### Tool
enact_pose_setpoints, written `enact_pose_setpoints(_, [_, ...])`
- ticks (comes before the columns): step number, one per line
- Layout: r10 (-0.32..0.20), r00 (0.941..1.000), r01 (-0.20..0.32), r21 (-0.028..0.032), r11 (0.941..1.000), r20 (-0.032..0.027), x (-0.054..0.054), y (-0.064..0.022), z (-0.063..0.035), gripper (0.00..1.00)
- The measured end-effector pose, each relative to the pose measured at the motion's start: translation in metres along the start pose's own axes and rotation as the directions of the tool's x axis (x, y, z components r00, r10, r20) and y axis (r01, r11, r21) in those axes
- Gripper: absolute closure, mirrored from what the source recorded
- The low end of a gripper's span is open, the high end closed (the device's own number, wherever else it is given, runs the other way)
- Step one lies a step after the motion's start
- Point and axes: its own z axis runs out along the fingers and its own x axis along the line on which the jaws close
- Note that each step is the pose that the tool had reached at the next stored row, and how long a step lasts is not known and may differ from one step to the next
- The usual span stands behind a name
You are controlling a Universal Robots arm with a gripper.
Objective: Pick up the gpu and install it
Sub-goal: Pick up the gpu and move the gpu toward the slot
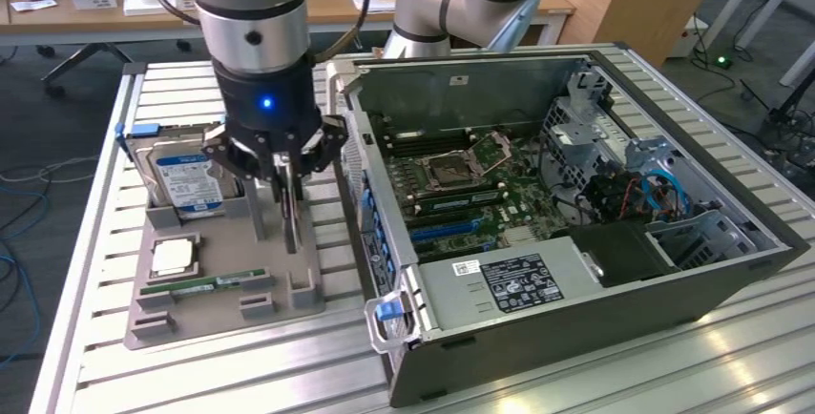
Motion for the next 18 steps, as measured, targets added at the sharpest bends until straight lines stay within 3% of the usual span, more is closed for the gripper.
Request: enact_pose_setpoints(18, [0.000, 1.0000, 0.000, -0.0002, 1.0000, 0.0020, -0.001, 0.0025, -0.0541, 0.73])
